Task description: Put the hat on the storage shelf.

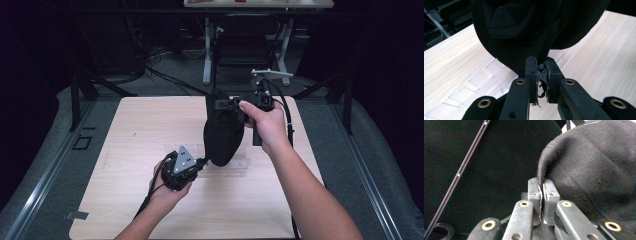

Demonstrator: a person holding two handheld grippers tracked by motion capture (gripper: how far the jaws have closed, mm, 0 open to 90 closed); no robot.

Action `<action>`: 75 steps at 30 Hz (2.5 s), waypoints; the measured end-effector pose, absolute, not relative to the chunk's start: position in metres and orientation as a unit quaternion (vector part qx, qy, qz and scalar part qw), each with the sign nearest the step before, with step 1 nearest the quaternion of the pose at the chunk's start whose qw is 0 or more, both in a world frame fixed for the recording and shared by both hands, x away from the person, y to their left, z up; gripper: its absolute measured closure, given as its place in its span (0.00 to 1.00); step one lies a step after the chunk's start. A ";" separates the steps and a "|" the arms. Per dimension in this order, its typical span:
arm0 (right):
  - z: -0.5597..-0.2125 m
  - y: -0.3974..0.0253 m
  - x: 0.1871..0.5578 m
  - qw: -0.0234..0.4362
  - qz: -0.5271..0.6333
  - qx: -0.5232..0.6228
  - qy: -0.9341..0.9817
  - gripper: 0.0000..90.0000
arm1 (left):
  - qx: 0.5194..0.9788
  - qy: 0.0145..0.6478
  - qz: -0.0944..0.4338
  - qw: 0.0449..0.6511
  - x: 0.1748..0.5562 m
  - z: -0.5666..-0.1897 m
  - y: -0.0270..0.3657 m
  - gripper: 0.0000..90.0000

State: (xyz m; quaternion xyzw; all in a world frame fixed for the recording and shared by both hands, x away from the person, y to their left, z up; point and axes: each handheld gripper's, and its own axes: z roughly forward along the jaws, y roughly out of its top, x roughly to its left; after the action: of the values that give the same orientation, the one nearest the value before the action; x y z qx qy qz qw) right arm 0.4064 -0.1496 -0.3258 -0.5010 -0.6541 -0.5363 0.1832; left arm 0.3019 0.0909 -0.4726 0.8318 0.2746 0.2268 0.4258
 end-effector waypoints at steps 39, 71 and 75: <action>-0.309 -0.215 0.382 0.126 -0.552 -0.510 -0.647 0.91 | 0.827 0.310 0.224 0.412 0.308 -0.489 0.120 0.95; -0.311 -0.246 0.367 0.087 -0.538 -0.529 -0.651 0.89 | 0.807 0.354 0.196 0.431 0.301 -0.515 0.153 0.74; -0.314 -0.249 0.364 0.079 -0.537 -0.531 -0.650 0.89 | 0.801 0.361 0.197 0.435 0.298 -0.514 0.163 0.69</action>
State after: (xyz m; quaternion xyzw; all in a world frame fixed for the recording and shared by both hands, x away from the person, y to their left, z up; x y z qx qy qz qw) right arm 0.3644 -0.2488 -0.3136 -0.5315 -0.6504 -0.5368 0.0793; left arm 0.2977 0.1633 -0.5143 0.8010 0.3610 0.1973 0.4348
